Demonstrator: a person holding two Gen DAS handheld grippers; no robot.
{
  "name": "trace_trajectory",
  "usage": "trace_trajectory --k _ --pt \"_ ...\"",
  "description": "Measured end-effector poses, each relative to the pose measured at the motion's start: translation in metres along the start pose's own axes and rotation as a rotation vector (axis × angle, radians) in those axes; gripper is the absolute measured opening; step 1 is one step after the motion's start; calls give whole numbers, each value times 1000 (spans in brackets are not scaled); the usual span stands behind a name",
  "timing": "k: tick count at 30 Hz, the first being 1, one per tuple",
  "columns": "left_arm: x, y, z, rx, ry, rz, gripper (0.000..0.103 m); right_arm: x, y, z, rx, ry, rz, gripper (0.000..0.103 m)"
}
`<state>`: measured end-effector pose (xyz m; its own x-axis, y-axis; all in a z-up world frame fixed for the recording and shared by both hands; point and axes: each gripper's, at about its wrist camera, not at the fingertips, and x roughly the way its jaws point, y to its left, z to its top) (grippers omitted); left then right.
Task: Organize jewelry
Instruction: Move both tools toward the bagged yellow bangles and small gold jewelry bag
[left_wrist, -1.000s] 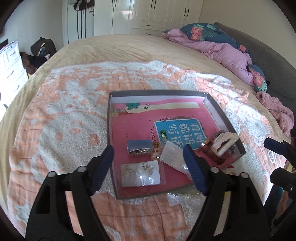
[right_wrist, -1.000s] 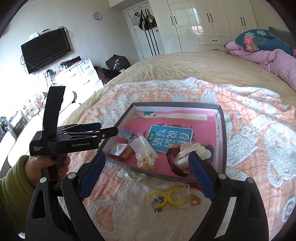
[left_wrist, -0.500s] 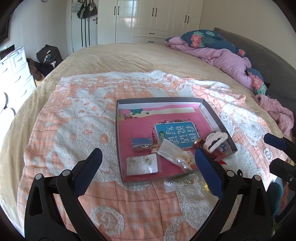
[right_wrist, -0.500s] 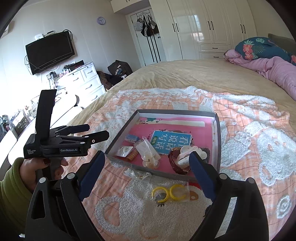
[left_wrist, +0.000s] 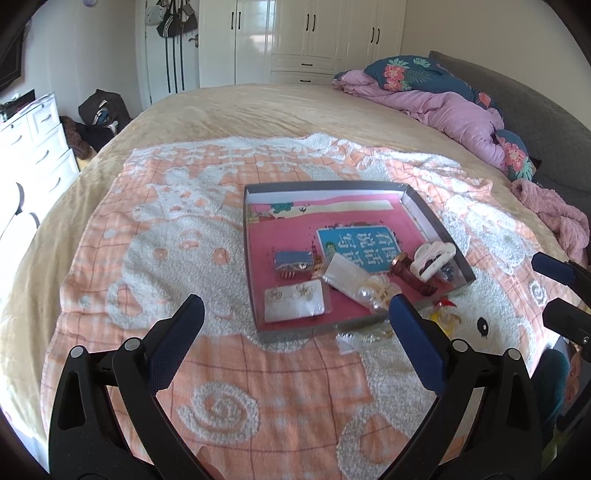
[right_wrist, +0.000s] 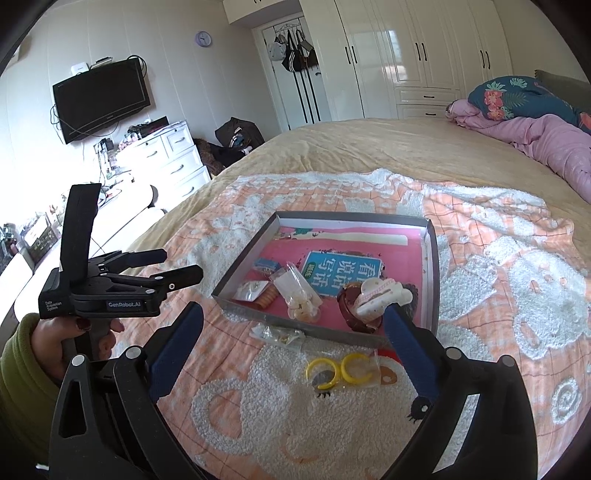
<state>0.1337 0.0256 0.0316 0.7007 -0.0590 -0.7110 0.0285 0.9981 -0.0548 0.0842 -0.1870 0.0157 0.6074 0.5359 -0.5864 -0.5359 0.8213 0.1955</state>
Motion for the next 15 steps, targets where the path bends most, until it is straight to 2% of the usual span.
trace_trajectory --k 15 --pt "9 -4 -27 6 58 4 94 27 -10 -43 7 116 -38 97"
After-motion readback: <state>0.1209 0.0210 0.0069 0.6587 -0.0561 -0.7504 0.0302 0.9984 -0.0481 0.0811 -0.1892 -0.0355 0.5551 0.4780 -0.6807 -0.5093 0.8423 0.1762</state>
